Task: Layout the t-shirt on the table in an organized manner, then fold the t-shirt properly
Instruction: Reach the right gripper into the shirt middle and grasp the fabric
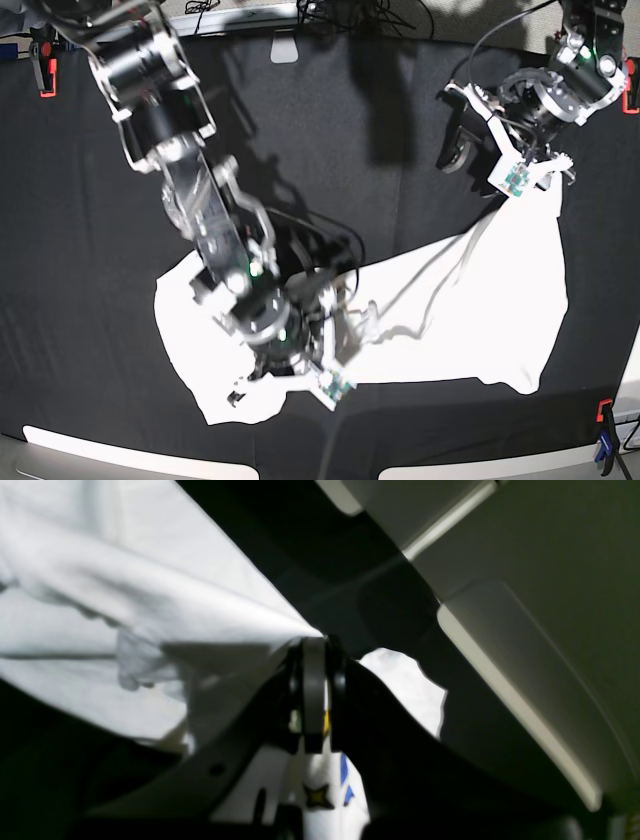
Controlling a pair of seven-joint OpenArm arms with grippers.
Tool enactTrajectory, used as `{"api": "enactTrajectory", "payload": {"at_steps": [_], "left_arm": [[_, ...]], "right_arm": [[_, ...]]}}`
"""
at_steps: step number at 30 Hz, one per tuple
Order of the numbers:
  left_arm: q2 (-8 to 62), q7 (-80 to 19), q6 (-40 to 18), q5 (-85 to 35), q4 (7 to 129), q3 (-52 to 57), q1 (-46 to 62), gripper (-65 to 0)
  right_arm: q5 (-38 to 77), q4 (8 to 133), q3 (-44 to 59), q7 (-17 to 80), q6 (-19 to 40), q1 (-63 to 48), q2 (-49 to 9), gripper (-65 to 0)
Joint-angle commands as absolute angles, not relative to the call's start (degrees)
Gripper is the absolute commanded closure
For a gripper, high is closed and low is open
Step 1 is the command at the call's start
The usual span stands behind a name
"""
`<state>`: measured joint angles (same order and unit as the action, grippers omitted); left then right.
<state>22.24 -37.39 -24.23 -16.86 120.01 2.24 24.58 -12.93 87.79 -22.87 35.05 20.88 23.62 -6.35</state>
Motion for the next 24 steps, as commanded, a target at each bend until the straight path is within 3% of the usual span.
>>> {"api": "enactTrajectory", "payload": {"at_steps": [1, 9, 12, 13, 16, 21, 24], "left_arm": [[22.57, -35.94, -24.16, -17.41, 121.08, 2.52, 24.47, -32.0], [22.57, -35.94, -24.16, -17.41, 121.08, 2.52, 24.47, -32.0], [22.57, -35.94, -24.16, -17.41, 121.08, 2.52, 24.47, -32.0], [22.57, -35.94, -24.16, -17.41, 121.08, 2.52, 24.47, -32.0], [22.57, -35.94, -24.16, -17.41, 121.08, 2.52, 24.47, -32.0], [22.57, -35.94, -24.16, -17.41, 121.08, 2.52, 24.47, -32.0], [22.57, -35.94, -24.16, -17.41, 121.08, 2.52, 24.47, -32.0]], "right_arm": [[-13.04, 86.91, -21.76, 33.23, 20.14, 26.20, -5.23, 0.0], [-12.75, 76.73, -19.73, 35.51, 20.18, 29.04, -0.67, -0.7], [-9.80, 76.40, -19.79, 40.45, 20.34, 29.06, -0.49, -31.7], [-9.78, 76.42, -19.79, 41.98, 20.32, 29.06, -0.47, -37.4], [-6.52, 76.49, -19.79, 45.71, 21.10, 29.02, -0.64, -38.5], [3.92, 78.43, -19.90, 50.04, 32.34, 28.08, -0.82, -38.3], [7.79, 80.03, -19.97, 52.49, 35.31, 26.24, -1.65, -35.5]]}}
